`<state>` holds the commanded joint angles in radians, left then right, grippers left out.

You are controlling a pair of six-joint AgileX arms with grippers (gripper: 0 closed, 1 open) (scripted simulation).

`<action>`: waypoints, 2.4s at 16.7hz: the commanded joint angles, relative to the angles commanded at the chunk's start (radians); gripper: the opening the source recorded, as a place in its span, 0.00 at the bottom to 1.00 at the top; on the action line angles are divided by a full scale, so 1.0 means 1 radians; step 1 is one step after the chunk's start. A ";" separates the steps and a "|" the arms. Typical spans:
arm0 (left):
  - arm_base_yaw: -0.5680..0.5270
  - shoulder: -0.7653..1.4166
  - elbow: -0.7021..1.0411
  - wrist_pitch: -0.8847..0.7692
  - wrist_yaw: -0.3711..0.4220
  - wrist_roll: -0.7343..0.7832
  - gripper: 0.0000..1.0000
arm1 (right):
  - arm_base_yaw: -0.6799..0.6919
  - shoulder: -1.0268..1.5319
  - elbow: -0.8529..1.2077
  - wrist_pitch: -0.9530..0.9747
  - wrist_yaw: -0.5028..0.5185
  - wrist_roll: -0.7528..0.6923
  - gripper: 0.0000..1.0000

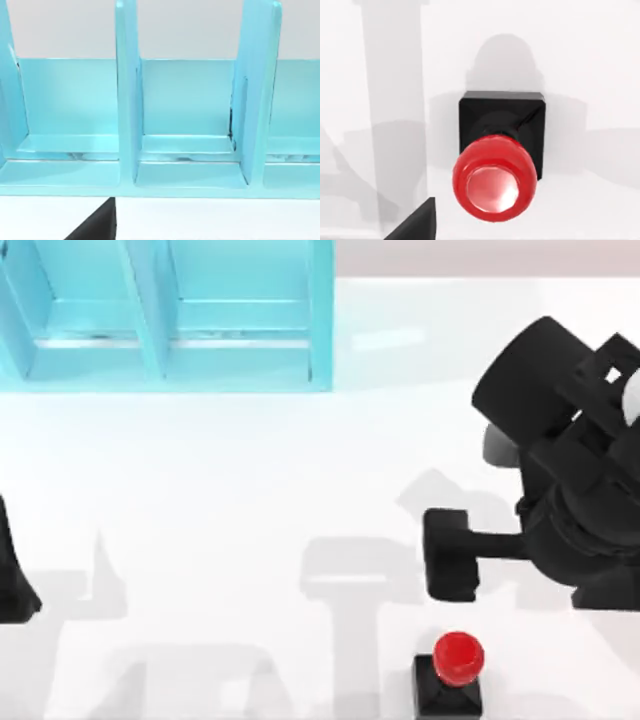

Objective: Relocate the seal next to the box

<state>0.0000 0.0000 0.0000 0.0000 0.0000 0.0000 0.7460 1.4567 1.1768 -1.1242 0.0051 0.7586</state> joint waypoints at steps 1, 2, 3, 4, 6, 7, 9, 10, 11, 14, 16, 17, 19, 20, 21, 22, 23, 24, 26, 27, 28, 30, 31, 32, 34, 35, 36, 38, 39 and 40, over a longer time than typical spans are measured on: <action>0.000 0.000 0.000 0.000 0.000 0.000 1.00 | 0.026 0.049 0.042 -0.037 0.000 0.025 1.00; 0.000 0.000 0.000 0.000 0.000 0.000 1.00 | 0.049 0.091 0.079 -0.069 0.000 0.047 1.00; 0.000 0.000 0.000 0.000 0.000 0.000 1.00 | 0.069 0.127 0.112 -0.096 -0.001 0.066 1.00; 0.000 0.000 0.000 0.000 0.000 0.000 1.00 | 0.085 0.155 0.139 -0.118 -0.001 0.082 1.00; 0.000 0.000 0.000 0.000 0.000 0.000 1.00 | 0.106 0.192 0.175 -0.145 -0.004 0.104 1.00; 0.000 0.000 0.000 0.000 0.000 0.000 1.00 | 0.111 0.200 0.184 -0.151 -0.005 0.110 1.00; 0.000 0.000 0.000 0.000 0.000 0.000 1.00 | 0.111 0.200 0.184 -0.151 -0.005 0.110 1.00; 0.000 0.000 0.000 0.000 0.000 0.000 1.00 | 0.111 0.200 0.184 -0.151 -0.005 0.110 1.00; 0.000 0.000 0.000 0.000 0.000 0.000 1.00 | 0.111 0.200 0.184 -0.151 -0.005 0.110 1.00; 0.000 0.000 0.000 0.000 0.000 0.000 1.00 | 0.107 0.201 0.166 -0.133 -0.005 0.108 1.00; 0.000 0.000 0.000 0.000 0.000 0.000 1.00 | 0.108 0.215 0.119 -0.077 -0.005 0.107 1.00; 0.000 0.000 0.000 0.000 0.000 0.000 1.00 | 0.109 0.225 0.088 -0.034 -0.005 0.108 1.00; 0.000 0.000 0.000 0.000 0.000 0.000 1.00 | 0.110 0.249 0.017 0.072 -0.005 0.110 1.00; 0.000 0.000 0.000 0.000 0.000 0.000 1.00 | 0.111 0.261 -0.018 0.124 -0.005 0.111 1.00; 0.000 0.000 0.000 0.000 0.000 0.000 1.00 | 0.112 0.273 -0.052 0.170 -0.005 0.112 1.00; 0.000 0.000 0.000 0.000 0.000 0.000 1.00 | 0.113 0.282 -0.080 0.205 -0.005 0.113 1.00; 0.000 0.000 0.000 0.000 0.000 0.000 1.00 | 0.114 0.290 -0.101 0.229 -0.005 0.114 1.00; 0.000 0.000 0.000 0.000 0.000 0.000 1.00 | 0.115 0.295 -0.114 0.242 -0.005 0.115 1.00; 0.000 0.000 0.000 0.000 0.000 0.000 1.00 | 0.115 0.296 -0.117 0.246 -0.005 0.115 1.00; 0.000 0.000 0.000 0.000 0.000 0.000 1.00 | 0.115 0.296 -0.117 0.246 -0.005 0.115 1.00; 0.000 0.000 0.000 0.000 0.000 0.000 1.00 | 0.115 0.296 -0.117 0.246 -0.005 0.115 1.00; 0.000 0.000 0.000 0.000 0.000 0.000 1.00 | 0.115 0.296 -0.117 0.246 -0.005 0.115 0.85; 0.000 0.000 0.000 0.000 0.000 0.000 1.00 | 0.115 0.296 -0.117 0.246 -0.005 0.115 0.77; 0.000 0.000 0.000 0.000 0.000 0.000 1.00 | 0.115 0.296 -0.117 0.246 -0.005 0.115 0.70; 0.000 0.000 0.000 0.000 0.000 0.000 1.00 | 0.115 0.296 -0.117 0.246 -0.005 0.115 0.55; 0.000 0.000 0.000 0.000 0.000 0.000 1.00 | 0.115 0.296 -0.117 0.246 -0.005 0.115 0.47; 0.000 0.000 0.000 0.000 0.000 0.000 1.00 | 0.115 0.296 -0.117 0.246 -0.005 0.115 0.40; 0.000 0.000 0.000 0.000 0.000 0.000 1.00 | 0.115 0.296 -0.117 0.246 -0.005 0.115 0.25; 0.000 0.000 0.000 0.000 0.000 0.000 1.00 | 0.115 0.296 -0.117 0.246 -0.005 0.115 0.17; 0.000 0.000 0.000 0.000 0.000 0.000 1.00 | 0.115 0.296 -0.117 0.246 -0.005 0.115 0.10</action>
<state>0.0000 0.0000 0.0000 0.0000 0.0000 0.0000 0.8609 1.7526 1.0603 -0.8784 0.0002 0.8738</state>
